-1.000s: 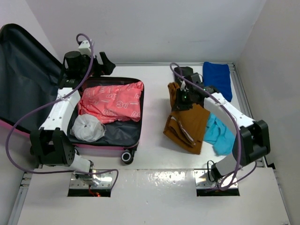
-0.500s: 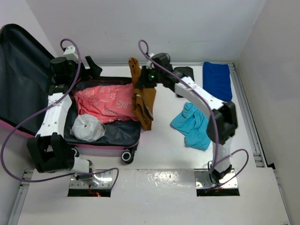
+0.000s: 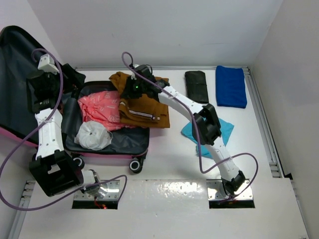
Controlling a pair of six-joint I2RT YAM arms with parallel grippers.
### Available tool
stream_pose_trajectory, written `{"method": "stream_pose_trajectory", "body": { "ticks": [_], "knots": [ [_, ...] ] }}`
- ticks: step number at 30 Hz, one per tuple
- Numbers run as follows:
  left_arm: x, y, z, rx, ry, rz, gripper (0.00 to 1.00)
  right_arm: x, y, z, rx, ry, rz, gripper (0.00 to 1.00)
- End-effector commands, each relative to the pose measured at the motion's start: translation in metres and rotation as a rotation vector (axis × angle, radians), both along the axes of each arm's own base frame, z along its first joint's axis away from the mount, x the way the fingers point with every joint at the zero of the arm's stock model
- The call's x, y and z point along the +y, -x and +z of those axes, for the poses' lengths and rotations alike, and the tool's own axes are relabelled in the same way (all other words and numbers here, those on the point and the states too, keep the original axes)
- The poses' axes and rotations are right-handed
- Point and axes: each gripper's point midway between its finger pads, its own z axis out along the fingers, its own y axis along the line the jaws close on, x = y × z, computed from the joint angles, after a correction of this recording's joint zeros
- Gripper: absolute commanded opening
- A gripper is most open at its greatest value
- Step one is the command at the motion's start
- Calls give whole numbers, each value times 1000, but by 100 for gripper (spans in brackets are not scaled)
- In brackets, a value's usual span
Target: Pack the luggage
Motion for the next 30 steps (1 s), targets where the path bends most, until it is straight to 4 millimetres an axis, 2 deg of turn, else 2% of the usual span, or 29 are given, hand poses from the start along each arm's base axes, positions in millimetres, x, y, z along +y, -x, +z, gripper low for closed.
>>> {"method": "stream_pose_trajectory", "body": {
  "ticks": [1, 2, 4, 5, 8, 14, 15, 16, 18, 19, 20, 21, 22, 23, 24, 26, 27, 28, 29, 30],
  "knots": [
    [-1, 12, 20, -63, 2, -11, 97, 70, 29, 84, -91, -302, 70, 0],
    [3, 13, 20, -64, -10, -4, 97, 77, 33, 75, -75, -306, 73, 0],
    [6, 17, 22, -64, -11, 9, 97, 89, 45, 75, -45, -335, 79, 0],
    [6, 17, 22, -64, -10, 9, 97, 101, 58, 72, -36, -342, 100, 0],
    [13, 21, 23, -63, -19, 27, 97, 115, 72, 70, 8, -369, 93, 0],
    [15, 24, 17, -43, -16, 26, 97, 124, 76, 48, 102, -357, -20, 0],
    [15, 23, 12, -27, -7, 26, 97, 124, 78, 39, 126, -339, -32, 0],
    [15, 23, 12, -26, -7, 26, 97, 125, 79, 39, 152, -350, -50, 0],
    [14, 22, 7, -11, 4, 17, 97, 123, 78, 27, 173, -325, -86, 23],
    [14, 22, 7, -11, 4, 17, 97, 123, 78, 32, 161, -336, -86, 34],
    [14, 20, 3, -2, 11, 8, 97, 122, 76, 30, 151, -329, -85, 55],
    [10, 19, 3, -1, 11, -1, 97, 118, 71, 45, 113, -355, -81, 62],
    [9, 19, 3, -3, 5, -12, 97, 112, 64, 49, 96, -365, -85, 65],
    [3, 17, 0, 4, 13, -39, 97, 105, 60, 40, 68, -332, -73, 71],
    [0, 17, 0, 1, 3, -62, 97, 96, 50, 63, 16, -373, -71, 71],
    [-16, 17, -2, -3, 7, -150, 95, 79, 36, 63, -39, -343, -59, 73],
    [-24, 17, -1, -9, -5, -190, 94, 65, 23, 81, -74, -359, -66, 73],
    [-31, 19, -3, -1, -7, -215, 93, 50, 14, 82, -89, -345, -82, 73],
    [-41, 18, -6, 3, -29, -249, 90, 39, 10, 98, -143, -340, -78, 73],
    [-45, 18, -10, 16, -45, -260, 87, 22, -3, 103, -160, -337, -97, 70]
  ]
}}
